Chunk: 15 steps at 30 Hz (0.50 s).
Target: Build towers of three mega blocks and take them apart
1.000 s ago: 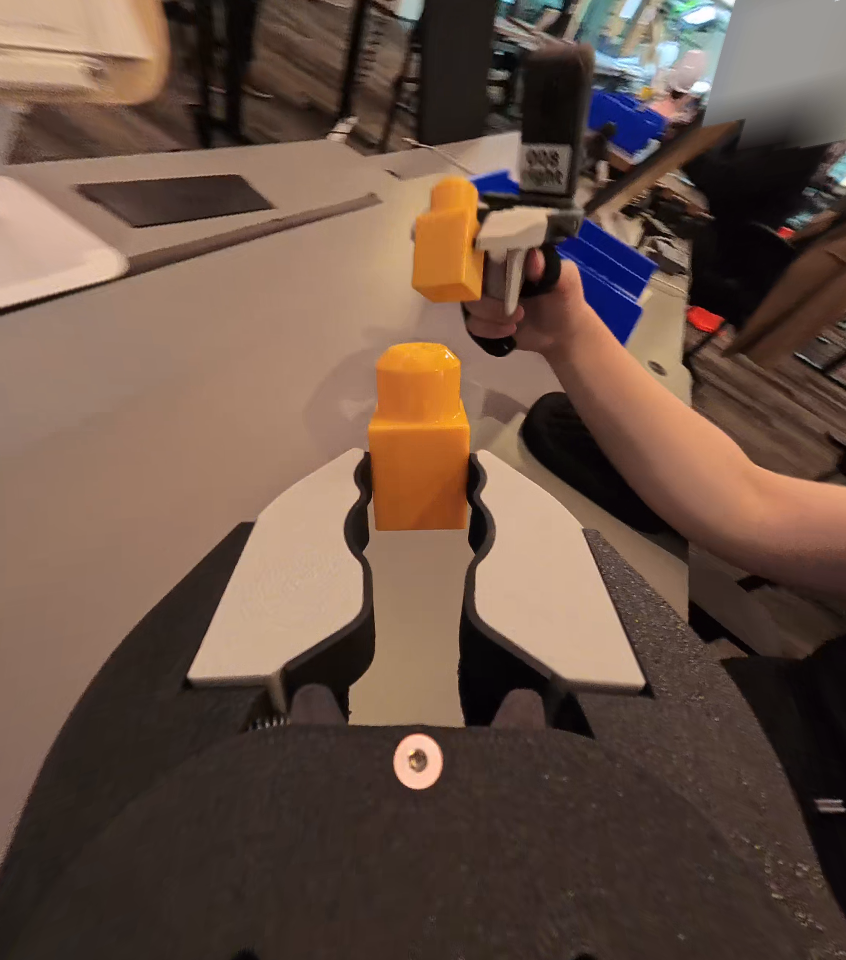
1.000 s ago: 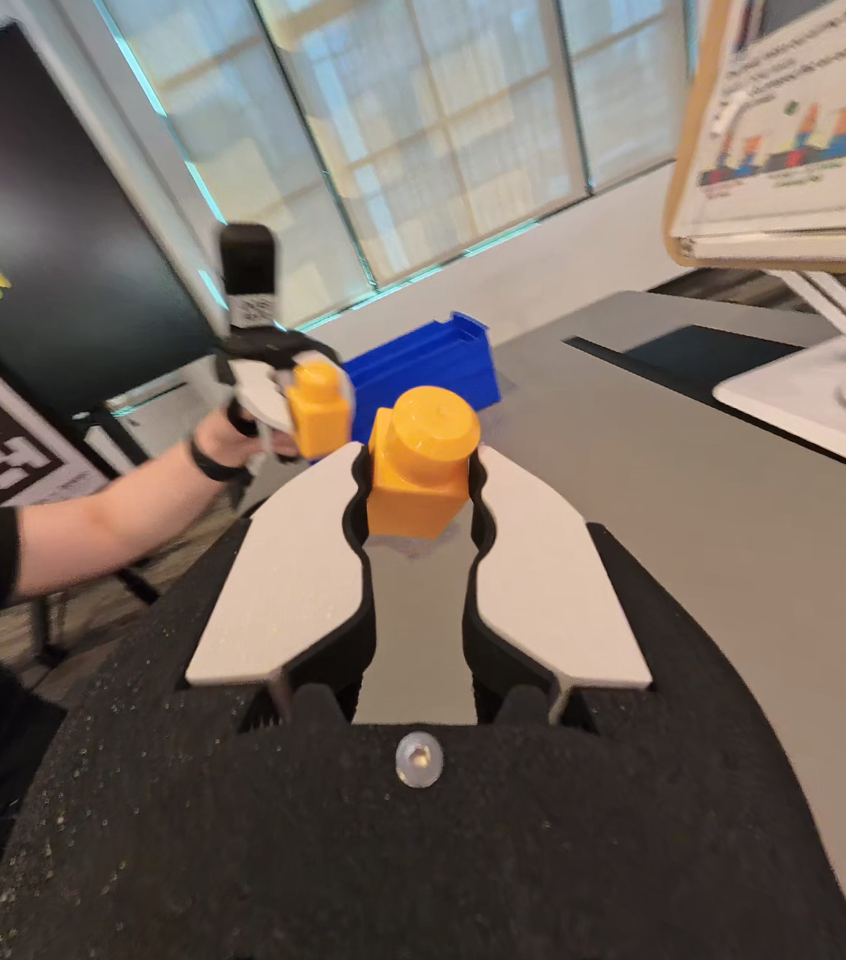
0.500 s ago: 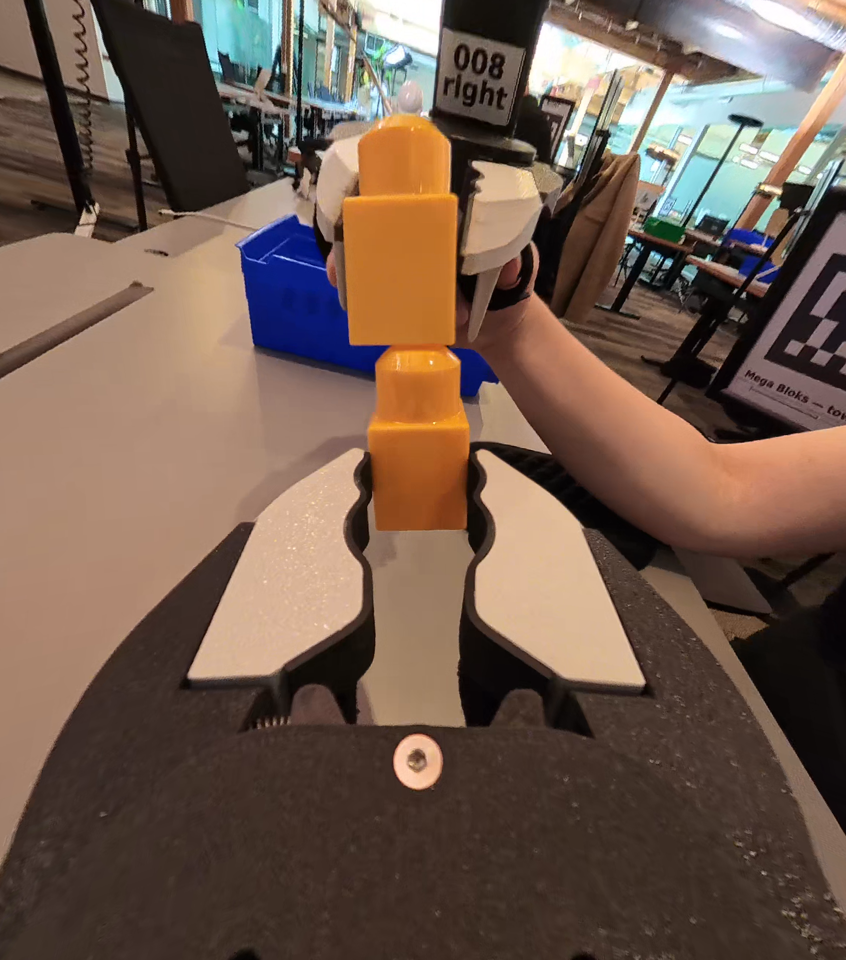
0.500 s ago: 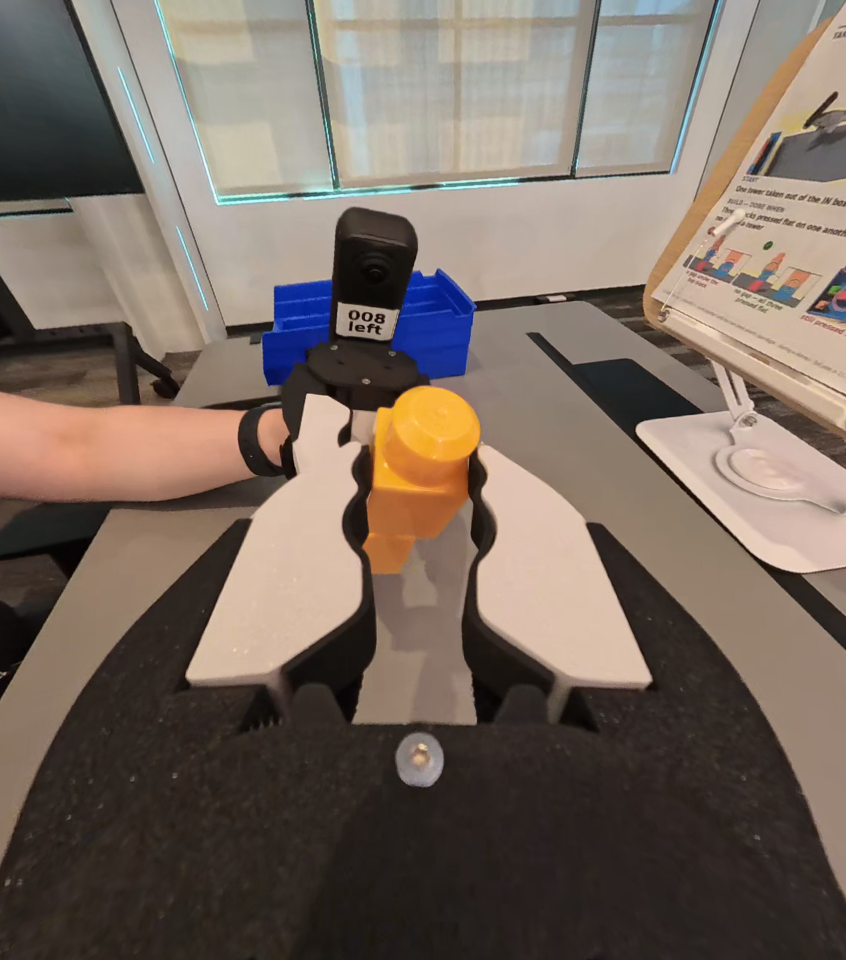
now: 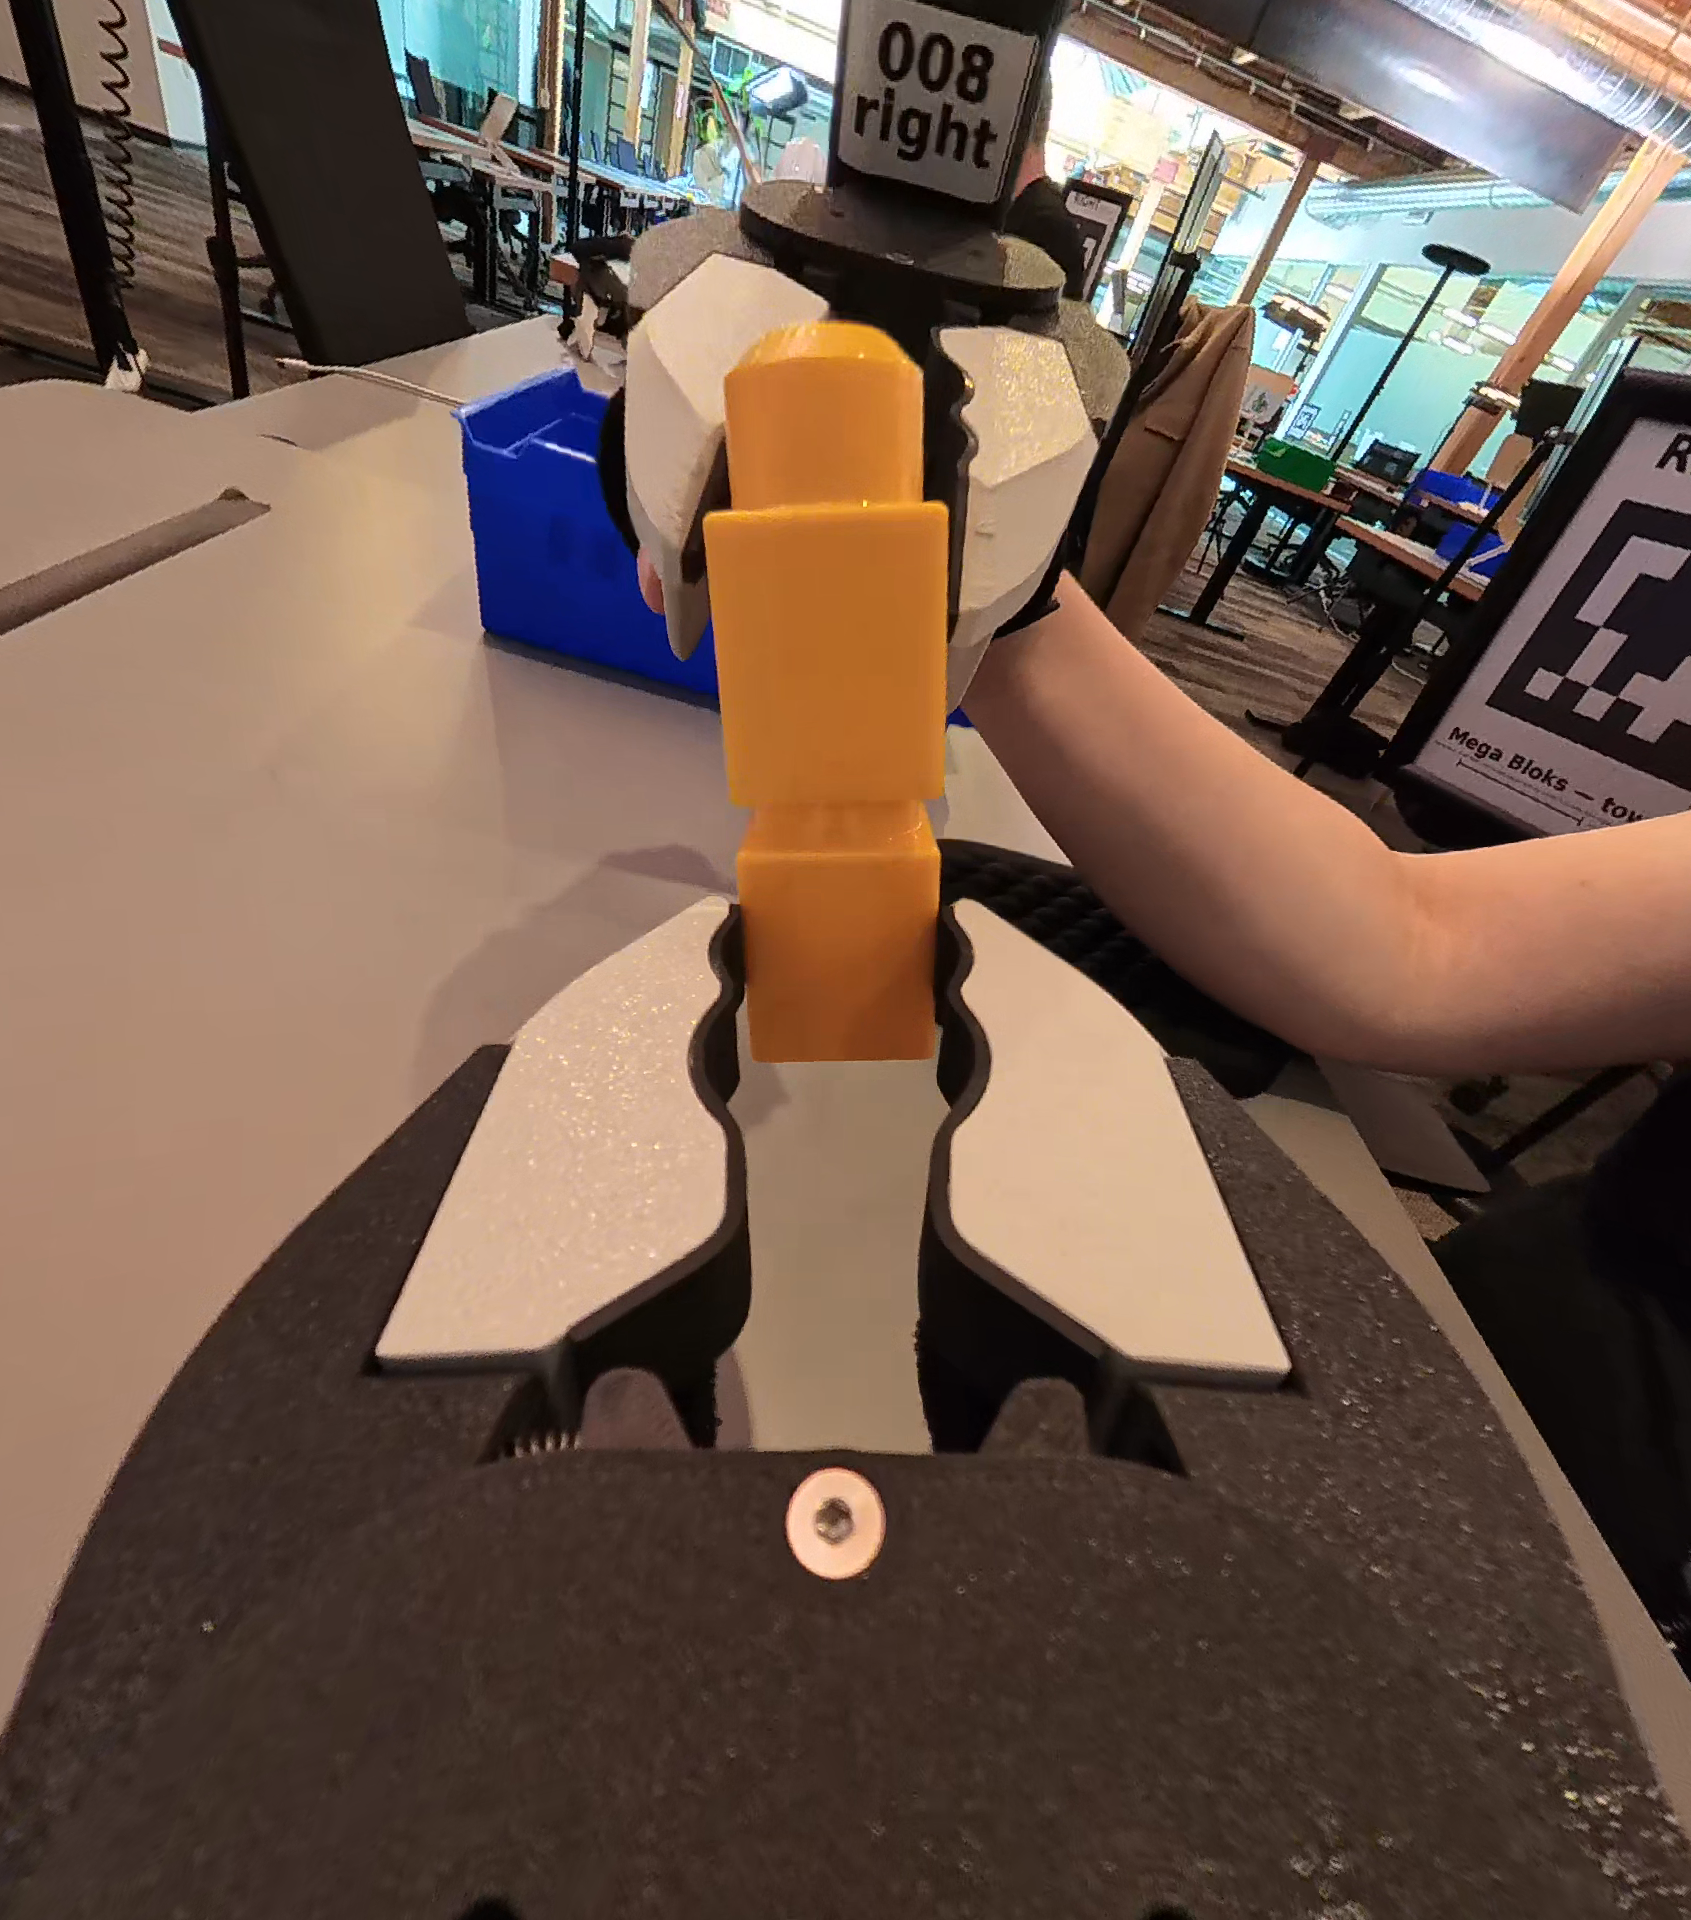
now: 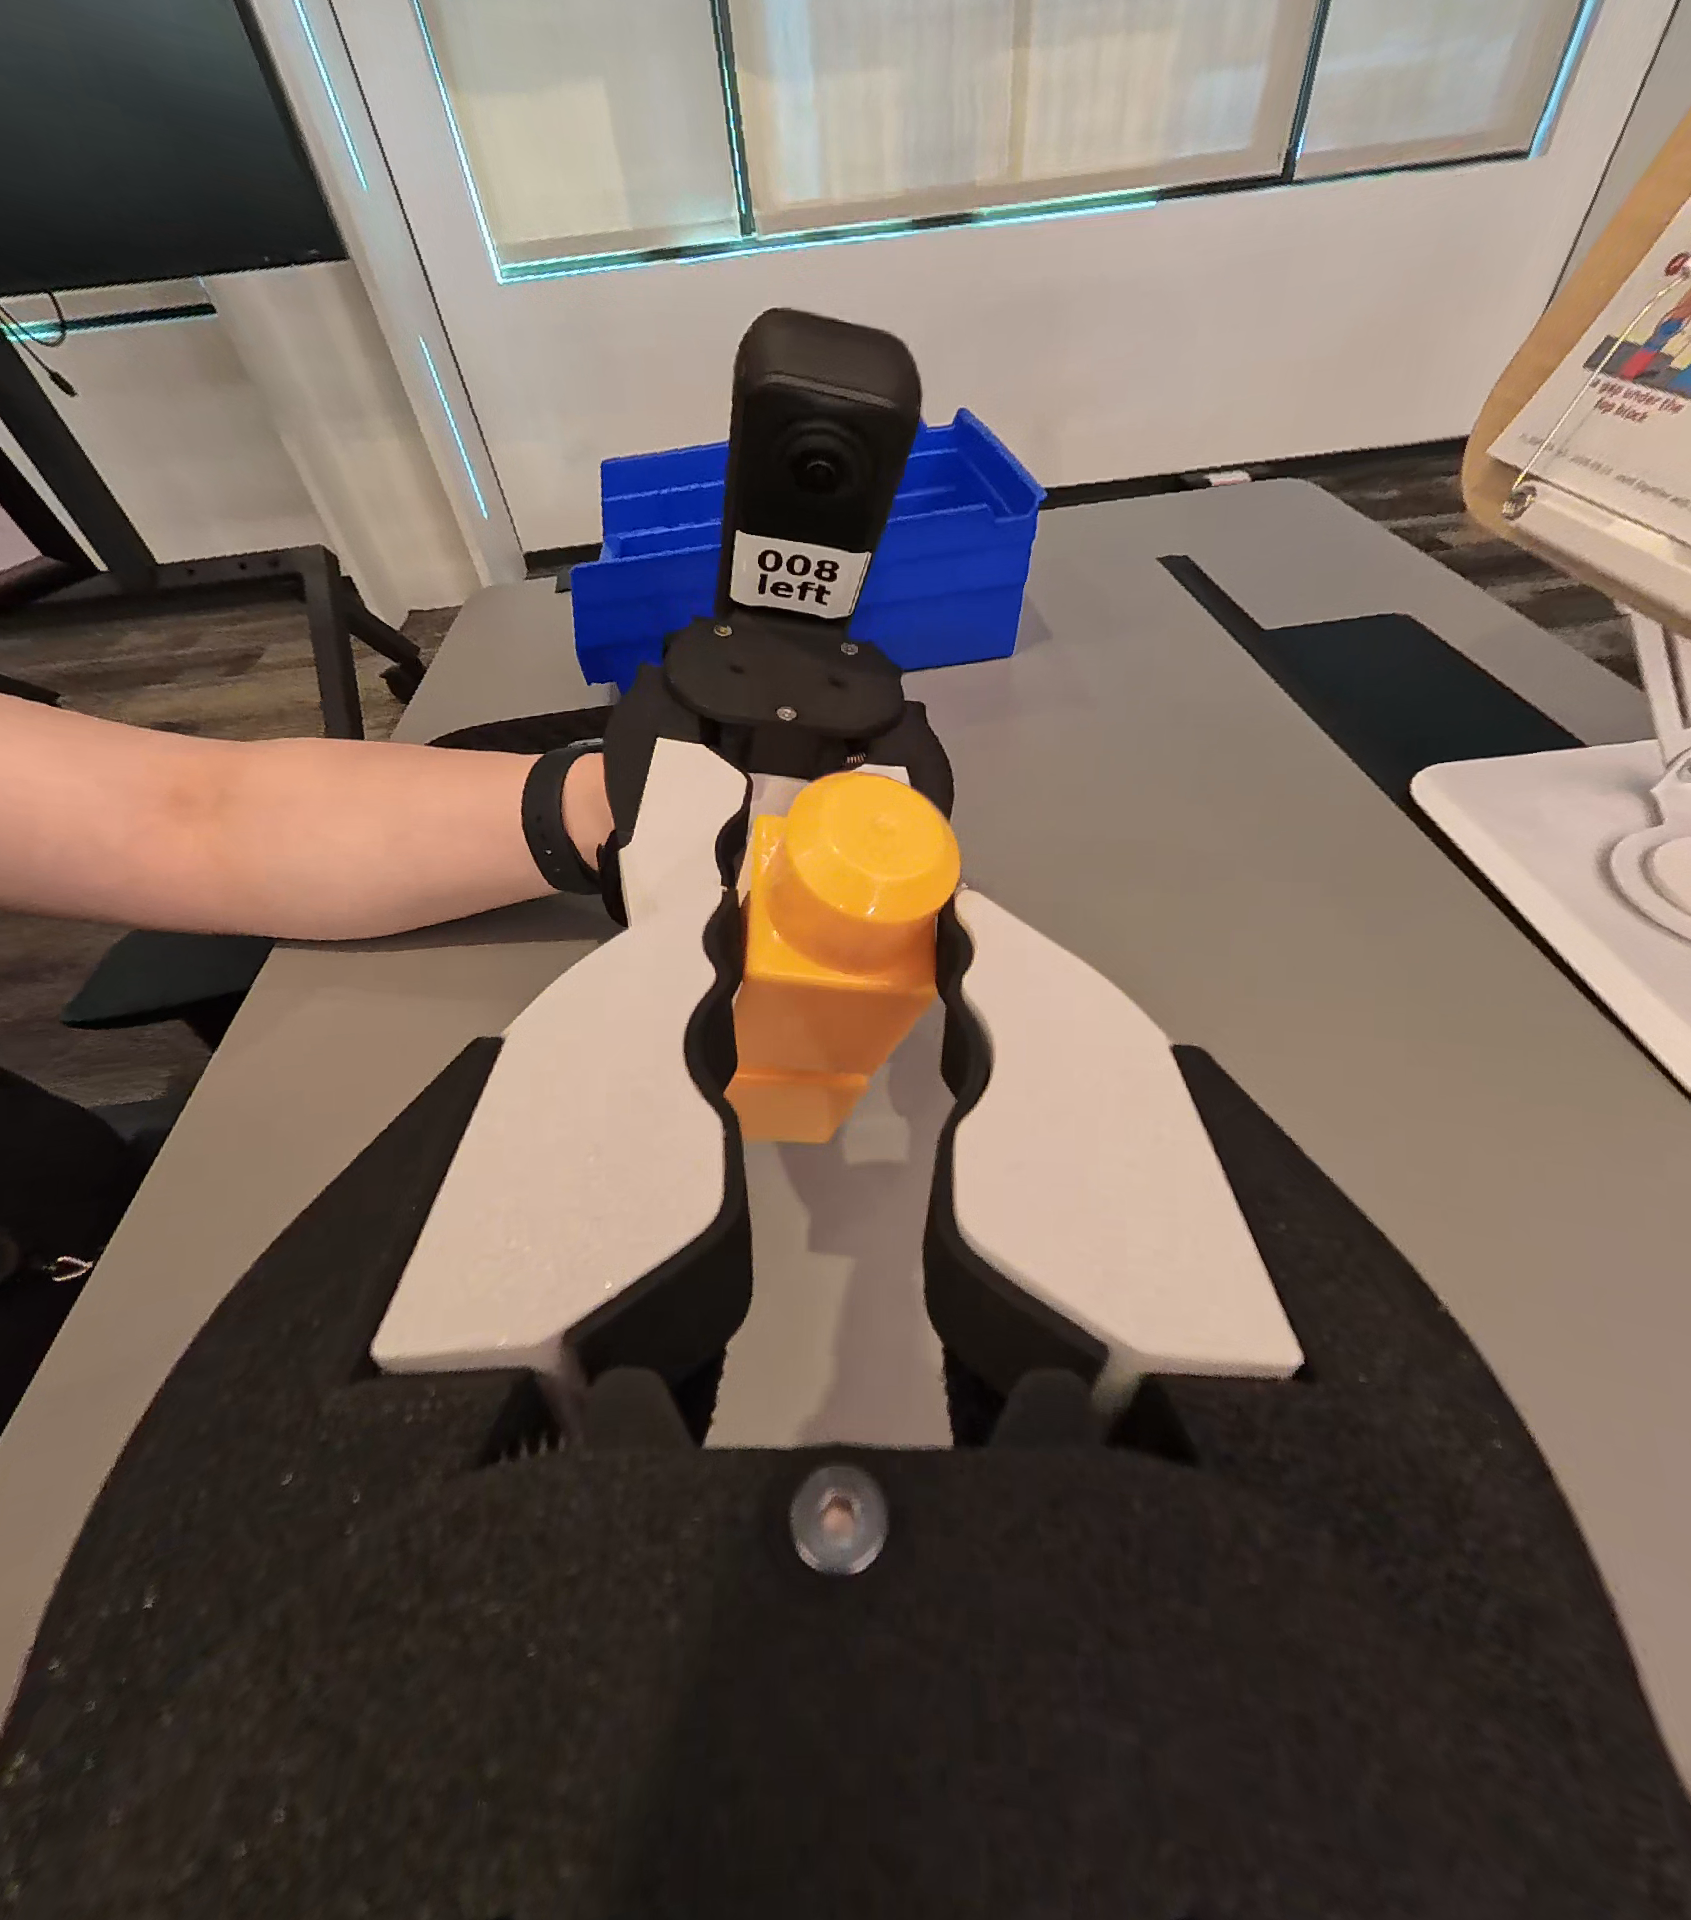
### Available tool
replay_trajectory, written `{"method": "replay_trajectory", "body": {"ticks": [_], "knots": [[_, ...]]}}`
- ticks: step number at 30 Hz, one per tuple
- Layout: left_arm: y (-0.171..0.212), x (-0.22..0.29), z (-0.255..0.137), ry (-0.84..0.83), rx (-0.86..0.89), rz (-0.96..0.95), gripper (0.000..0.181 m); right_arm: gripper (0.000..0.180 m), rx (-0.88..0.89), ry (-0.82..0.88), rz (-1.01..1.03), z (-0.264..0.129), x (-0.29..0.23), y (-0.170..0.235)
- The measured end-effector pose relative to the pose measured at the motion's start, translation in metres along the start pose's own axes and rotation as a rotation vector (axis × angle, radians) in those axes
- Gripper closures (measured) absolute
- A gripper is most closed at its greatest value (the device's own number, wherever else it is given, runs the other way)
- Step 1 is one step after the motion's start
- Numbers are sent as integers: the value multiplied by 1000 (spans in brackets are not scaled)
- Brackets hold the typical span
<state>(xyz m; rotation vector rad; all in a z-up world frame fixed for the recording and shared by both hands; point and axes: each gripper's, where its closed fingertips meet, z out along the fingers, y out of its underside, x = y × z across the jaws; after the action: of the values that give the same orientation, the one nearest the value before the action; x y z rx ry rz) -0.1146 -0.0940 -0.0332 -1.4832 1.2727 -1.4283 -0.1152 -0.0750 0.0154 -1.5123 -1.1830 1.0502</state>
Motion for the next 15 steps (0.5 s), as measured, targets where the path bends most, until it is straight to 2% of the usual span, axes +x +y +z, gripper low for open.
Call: {"method": "replay_trajectory", "body": {"ticks": [7,15], "knots": [[4,0,-5,-2,13,-54,146,144,-33,-1,24,6,0,8],[-5,-3,-8,-28,68,-96,146,144,38,2,59,6,6,2]]}}
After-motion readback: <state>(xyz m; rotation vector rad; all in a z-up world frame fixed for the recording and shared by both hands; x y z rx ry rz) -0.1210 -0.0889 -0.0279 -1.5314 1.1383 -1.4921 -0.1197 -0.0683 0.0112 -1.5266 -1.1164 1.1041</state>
